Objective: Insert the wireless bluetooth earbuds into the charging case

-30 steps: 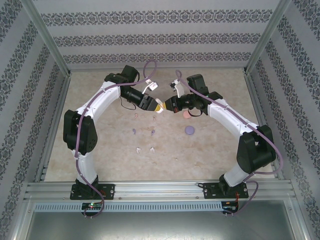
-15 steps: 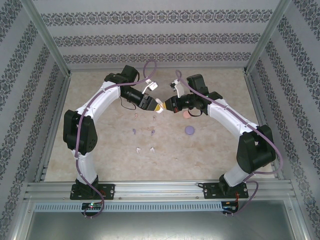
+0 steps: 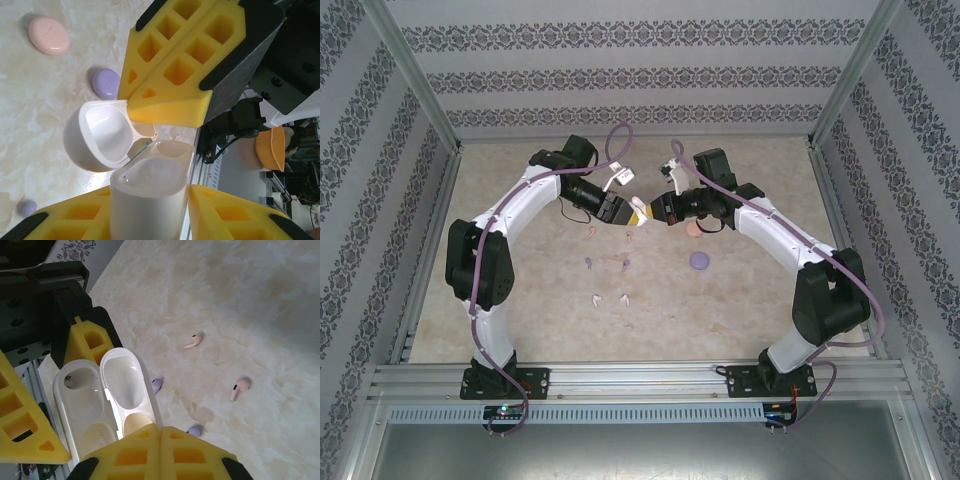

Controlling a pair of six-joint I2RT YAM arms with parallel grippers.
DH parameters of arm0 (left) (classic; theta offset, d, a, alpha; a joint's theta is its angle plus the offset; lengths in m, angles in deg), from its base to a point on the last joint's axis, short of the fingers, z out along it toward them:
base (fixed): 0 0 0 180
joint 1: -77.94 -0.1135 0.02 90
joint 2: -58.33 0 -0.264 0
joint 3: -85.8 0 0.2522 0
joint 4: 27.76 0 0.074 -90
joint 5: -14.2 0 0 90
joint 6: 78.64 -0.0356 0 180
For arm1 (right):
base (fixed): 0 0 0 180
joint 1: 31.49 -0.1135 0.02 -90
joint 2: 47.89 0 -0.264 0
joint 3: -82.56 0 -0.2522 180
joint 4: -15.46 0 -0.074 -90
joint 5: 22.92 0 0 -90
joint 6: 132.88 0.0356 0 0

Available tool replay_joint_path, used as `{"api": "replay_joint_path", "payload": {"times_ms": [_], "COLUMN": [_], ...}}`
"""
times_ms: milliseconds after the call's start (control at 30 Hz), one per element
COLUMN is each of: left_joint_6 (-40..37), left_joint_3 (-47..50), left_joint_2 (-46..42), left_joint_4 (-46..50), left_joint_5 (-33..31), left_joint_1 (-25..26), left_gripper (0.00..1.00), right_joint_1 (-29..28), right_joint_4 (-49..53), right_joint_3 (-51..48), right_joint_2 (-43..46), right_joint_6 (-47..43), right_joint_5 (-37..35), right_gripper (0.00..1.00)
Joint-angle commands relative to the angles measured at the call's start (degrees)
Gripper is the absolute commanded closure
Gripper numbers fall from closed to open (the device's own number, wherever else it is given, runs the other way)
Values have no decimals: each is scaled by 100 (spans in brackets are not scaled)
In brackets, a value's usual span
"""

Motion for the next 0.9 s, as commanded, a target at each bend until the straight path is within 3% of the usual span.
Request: {"api": "replay_joint_path", "payload": {"times_ms": [0,167,567,667,800,833,867], "left_joint_6": [21,140,177,182,180,199,246], "left_joint_3": [14,-66,-107,-97,-49,-12,34], "left_joint_2": [-211,-231,-203,-172,-188,-209,-230], "left_joint_4": [-185,-337,-384,-393,-425,-474,-537], "left_joint_5": [159,178,281,324,336,316,295], "left_joint_1": [-64,-101,-131,-131,-130,-135,-133], "left_gripper": [59,56,65,74,93,100,100], "right_joint_1": [15,-7,-6,-20,-29,-24,-16], "right_joint_4": [-178,-172,-203,-196,-242,-265,-287], "right_joint_3": [3,-27,-24,-5,13,11,11], "right_joint_2": [-48,-40,-74,-83,-65,-44,-20], "right_joint_6": [43,32,50,63,141,193,243], "right_joint_5": [36,34,39,43,14,-19,-46], "right_gripper": [100,100,100,100,100,93,86]}}
